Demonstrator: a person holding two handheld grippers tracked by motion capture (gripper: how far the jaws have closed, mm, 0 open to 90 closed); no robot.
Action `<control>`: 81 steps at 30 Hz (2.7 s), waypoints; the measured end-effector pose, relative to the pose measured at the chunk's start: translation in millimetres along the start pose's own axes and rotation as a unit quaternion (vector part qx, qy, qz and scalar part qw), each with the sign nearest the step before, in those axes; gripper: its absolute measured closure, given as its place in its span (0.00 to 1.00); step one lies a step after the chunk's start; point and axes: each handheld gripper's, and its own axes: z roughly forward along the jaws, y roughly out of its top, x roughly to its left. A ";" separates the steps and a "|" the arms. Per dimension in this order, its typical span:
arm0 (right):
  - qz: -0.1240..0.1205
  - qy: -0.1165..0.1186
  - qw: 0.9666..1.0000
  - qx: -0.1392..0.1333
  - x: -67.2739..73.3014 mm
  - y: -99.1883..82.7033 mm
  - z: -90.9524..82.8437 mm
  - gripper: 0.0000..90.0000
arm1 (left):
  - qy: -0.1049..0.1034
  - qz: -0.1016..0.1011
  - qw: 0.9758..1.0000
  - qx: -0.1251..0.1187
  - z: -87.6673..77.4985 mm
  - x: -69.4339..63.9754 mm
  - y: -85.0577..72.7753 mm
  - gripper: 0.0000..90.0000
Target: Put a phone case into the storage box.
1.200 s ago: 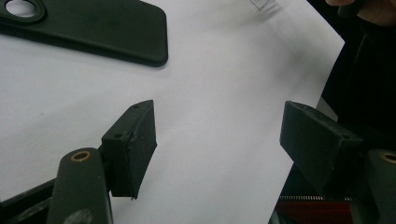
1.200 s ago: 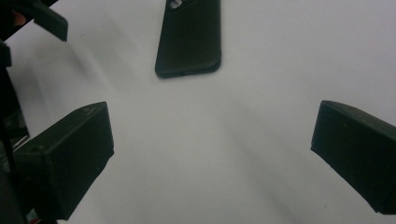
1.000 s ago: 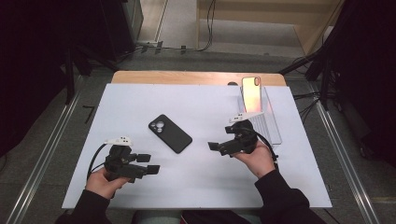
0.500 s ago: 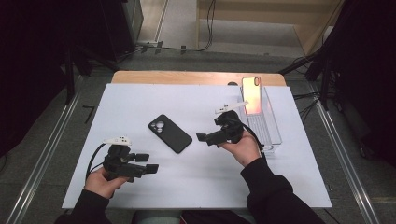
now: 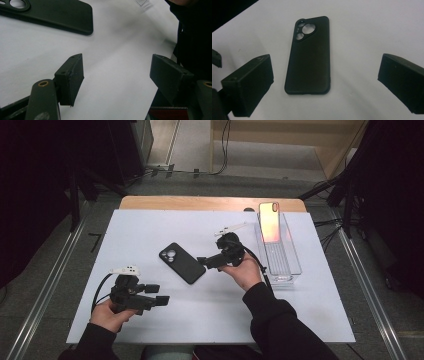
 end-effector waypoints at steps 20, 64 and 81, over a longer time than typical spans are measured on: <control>-0.017 -0.008 1.000 0.014 17.5 21.8 42.8 0.03 | -0.002 0.003 1.000 0.001 0.0 -0.4 0.0 0.30; -0.045 -0.024 0.996 0.073 27.7 -0.1 96.0 0.05 | -0.005 0.002 1.000 -0.001 -0.7 0.4 -0.3 0.30; -0.070 -0.041 0.994 0.076 35.3 -4.6 99.1 0.05 | -0.004 0.002 1.000 0.000 -0.4 0.3 -0.1 0.30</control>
